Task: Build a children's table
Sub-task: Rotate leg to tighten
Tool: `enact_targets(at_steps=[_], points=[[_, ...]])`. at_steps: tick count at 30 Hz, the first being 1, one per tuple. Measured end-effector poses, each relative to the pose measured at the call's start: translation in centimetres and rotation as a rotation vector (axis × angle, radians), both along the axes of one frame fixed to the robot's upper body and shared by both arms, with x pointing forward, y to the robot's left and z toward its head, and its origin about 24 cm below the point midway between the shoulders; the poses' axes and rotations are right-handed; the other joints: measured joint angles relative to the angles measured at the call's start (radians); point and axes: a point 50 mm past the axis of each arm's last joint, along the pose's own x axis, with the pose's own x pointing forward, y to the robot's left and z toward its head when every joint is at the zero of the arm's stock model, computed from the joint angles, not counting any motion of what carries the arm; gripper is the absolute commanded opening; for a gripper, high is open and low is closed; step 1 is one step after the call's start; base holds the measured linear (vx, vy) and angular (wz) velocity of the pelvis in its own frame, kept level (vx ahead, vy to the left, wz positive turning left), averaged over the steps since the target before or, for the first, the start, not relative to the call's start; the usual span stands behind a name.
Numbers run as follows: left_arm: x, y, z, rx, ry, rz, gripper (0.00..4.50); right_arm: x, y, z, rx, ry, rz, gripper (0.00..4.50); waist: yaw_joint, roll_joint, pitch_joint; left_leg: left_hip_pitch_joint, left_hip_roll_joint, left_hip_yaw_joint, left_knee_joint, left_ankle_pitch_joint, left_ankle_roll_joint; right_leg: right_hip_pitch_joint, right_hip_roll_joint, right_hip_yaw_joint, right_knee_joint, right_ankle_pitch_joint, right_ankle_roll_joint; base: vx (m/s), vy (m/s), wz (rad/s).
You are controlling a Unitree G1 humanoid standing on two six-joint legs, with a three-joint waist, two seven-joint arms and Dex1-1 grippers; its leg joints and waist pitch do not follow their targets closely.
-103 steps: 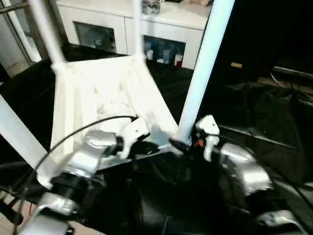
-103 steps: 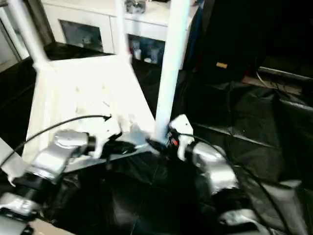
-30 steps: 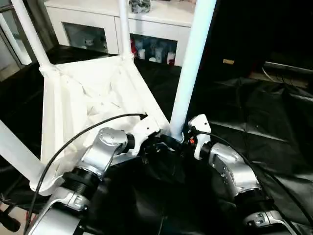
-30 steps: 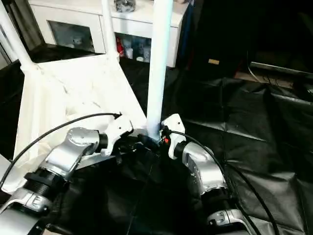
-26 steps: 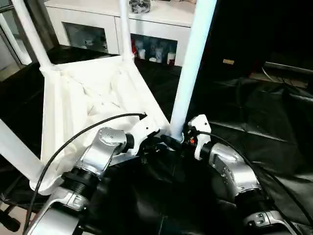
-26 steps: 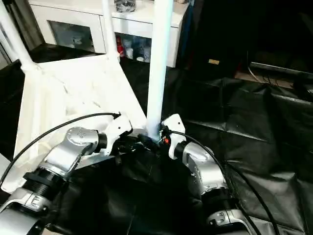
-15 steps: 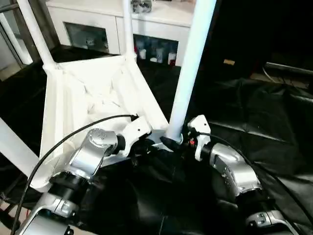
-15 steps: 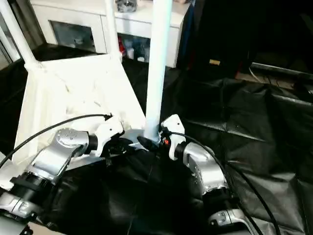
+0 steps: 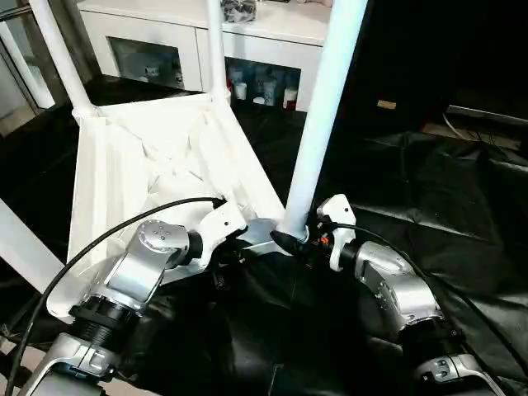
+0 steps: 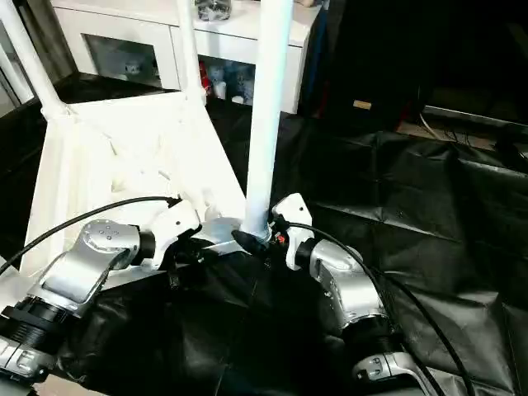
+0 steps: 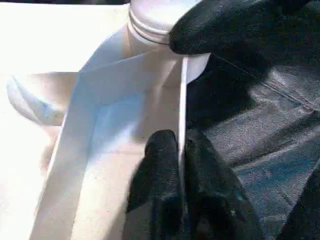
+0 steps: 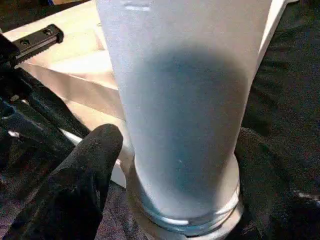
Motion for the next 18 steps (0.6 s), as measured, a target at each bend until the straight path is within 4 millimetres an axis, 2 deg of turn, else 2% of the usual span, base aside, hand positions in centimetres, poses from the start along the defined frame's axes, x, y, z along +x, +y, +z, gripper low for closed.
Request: enact_targets(at_steps=[7,9,13,18], points=[[0.0,0.2,-0.1,0.001,-0.01,-0.03,0.05,0.0,0.0,0.0,-0.011,-0.005,0.017,3.75,0.0,0.0,0.0,0.0,0.0,0.0,0.0,0.0,0.0,0.0,0.0,0.0,0.001,0.0,0.0,0.0,0.0,0.0],[-0.3,0.6,-0.1,0.012,-0.003,-0.091,0.0,-0.2,-0.2,-0.1,-0.018,-0.001,0.056,4.01,0.001,0.0,0.0,0.0,0.0,0.0,0.0,0.0,0.0,0.0,0.0,0.0,0.001,0.0,0.0,0.0,0.0,0.0],[-0.6,0.7,-0.1,0.003,0.0,-0.167,0.0,-0.5,-0.7,-0.4,-0.011,0.038,0.105,4.38,0.011,0.001,0.0,0.0,0.0,0.0,0.0,0.0,0.0,0.0,-0.001,0.0,0.001,0.0,0.0,0.0,0.0,0.0],[-0.9,0.8,-0.1,-0.004,0.006,-0.235,0.0,-0.8,-1.5,0.1,-0.02,0.05,0.206,4.47,0.024,0.0,0.0,0.0,0.0,0.001,0.002,0.0,0.0,0.0,-0.001,0.0,0.002,0.0,0.0,0.0,0.0,0.0]])
